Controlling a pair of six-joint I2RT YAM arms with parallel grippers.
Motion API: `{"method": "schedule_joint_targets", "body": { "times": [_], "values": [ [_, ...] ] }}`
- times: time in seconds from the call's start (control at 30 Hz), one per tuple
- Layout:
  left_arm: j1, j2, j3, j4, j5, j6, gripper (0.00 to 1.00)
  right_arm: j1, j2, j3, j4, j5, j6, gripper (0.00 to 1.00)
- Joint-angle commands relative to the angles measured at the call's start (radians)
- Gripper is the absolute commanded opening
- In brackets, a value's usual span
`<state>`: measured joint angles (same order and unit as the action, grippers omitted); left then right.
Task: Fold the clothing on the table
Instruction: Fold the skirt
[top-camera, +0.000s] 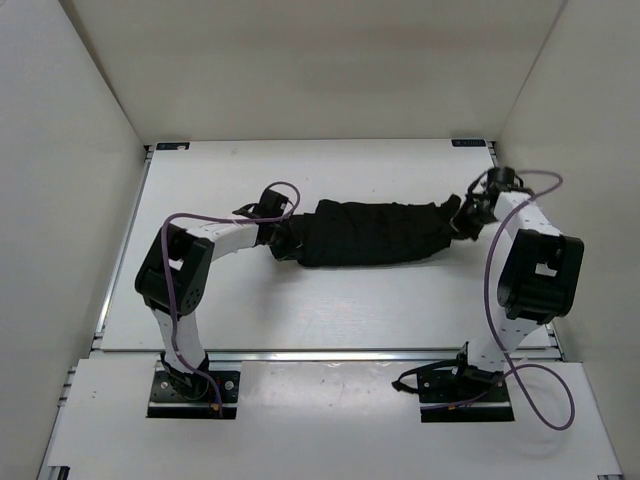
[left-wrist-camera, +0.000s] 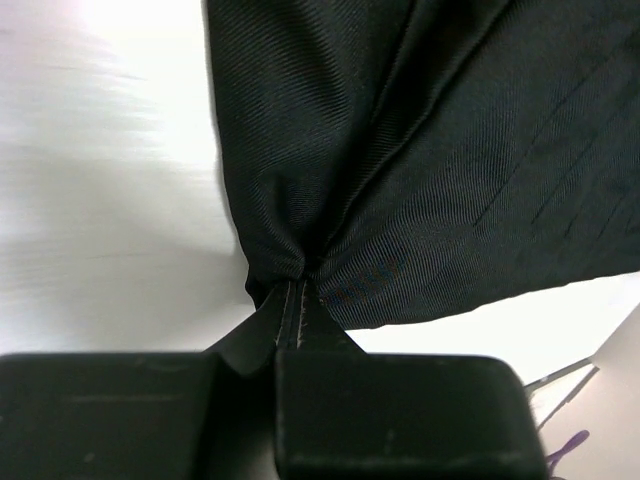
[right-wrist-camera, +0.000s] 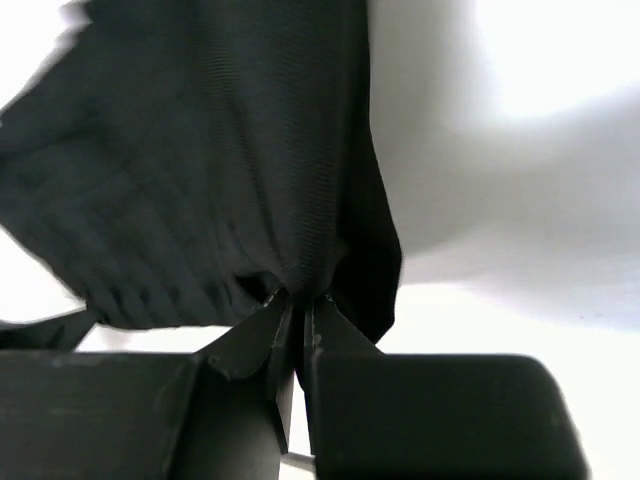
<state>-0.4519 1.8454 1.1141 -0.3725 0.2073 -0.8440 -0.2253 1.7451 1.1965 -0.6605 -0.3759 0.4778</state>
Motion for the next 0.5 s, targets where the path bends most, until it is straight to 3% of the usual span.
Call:
{"method": "schedule_joint_targets", "body": {
  "times": [0.0, 0.13, 0.47],
  "values": [
    [-0.013, 0.008, 0.009, 0.086, -0.006, -0.049, 0.0, 0.127, -0.016, 0.231, -0.183, 0.115, -0.165, 0.0],
    [-0.034, 0.008, 0.009, 0.104, -0.016, -0.073, 0.0, 0.301, 0.01, 0.363, -0.212, 0.082, -0.15, 0.0],
    [-0.025, -0.015, -0.034, 0.132, -0.019, -0.084, 0.0, 0.688, 0.24, 0.587, -0.057, -0.119, -0.039, 0.0]
  ]
}}
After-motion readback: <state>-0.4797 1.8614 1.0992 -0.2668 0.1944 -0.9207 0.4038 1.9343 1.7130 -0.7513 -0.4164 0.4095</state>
